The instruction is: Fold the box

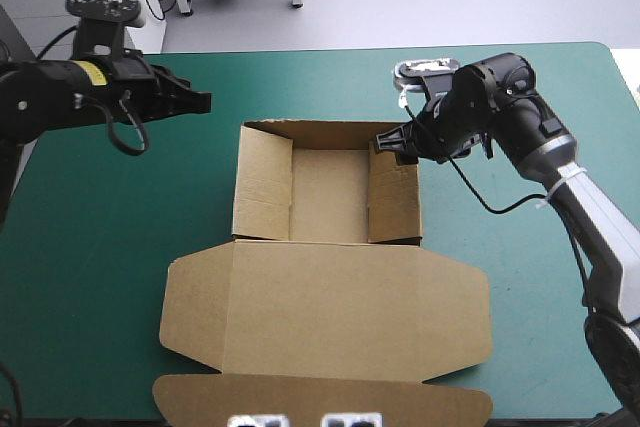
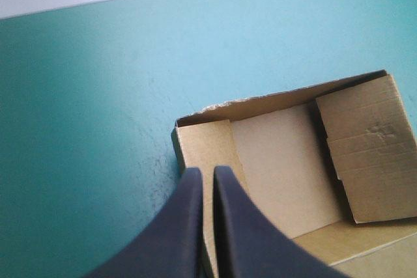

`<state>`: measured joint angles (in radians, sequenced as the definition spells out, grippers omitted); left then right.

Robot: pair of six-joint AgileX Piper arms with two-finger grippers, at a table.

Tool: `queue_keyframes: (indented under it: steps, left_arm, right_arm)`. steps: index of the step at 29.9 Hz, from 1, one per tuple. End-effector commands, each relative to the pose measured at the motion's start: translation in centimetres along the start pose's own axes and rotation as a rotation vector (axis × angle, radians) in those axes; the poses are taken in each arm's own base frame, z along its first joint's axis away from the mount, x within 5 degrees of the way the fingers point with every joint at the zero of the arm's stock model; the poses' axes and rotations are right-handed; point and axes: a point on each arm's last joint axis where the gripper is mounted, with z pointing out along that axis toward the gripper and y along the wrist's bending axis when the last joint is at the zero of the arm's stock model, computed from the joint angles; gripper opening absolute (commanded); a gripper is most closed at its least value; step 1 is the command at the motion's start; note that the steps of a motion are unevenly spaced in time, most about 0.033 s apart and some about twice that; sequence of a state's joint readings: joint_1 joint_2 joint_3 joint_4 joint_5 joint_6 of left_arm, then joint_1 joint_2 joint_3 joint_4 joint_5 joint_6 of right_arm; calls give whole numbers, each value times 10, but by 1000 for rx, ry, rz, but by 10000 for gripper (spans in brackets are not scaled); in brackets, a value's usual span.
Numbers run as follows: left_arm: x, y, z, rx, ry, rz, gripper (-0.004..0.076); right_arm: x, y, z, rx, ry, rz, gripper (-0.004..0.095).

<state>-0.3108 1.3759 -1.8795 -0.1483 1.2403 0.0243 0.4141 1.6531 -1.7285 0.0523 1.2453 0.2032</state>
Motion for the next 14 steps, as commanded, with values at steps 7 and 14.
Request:
queue_keyframes:
  steps: [7, 14]
  left_arm:
    - [48, -5, -60, -25, -7, 77, -8]
    - [116, -1, -60, -52, 98, 72, -8]
  right_arm:
    - [4, -6, 23, 36, 17, -11, 508]
    - [-3, -7, 64, 47, 60, -9, 454]
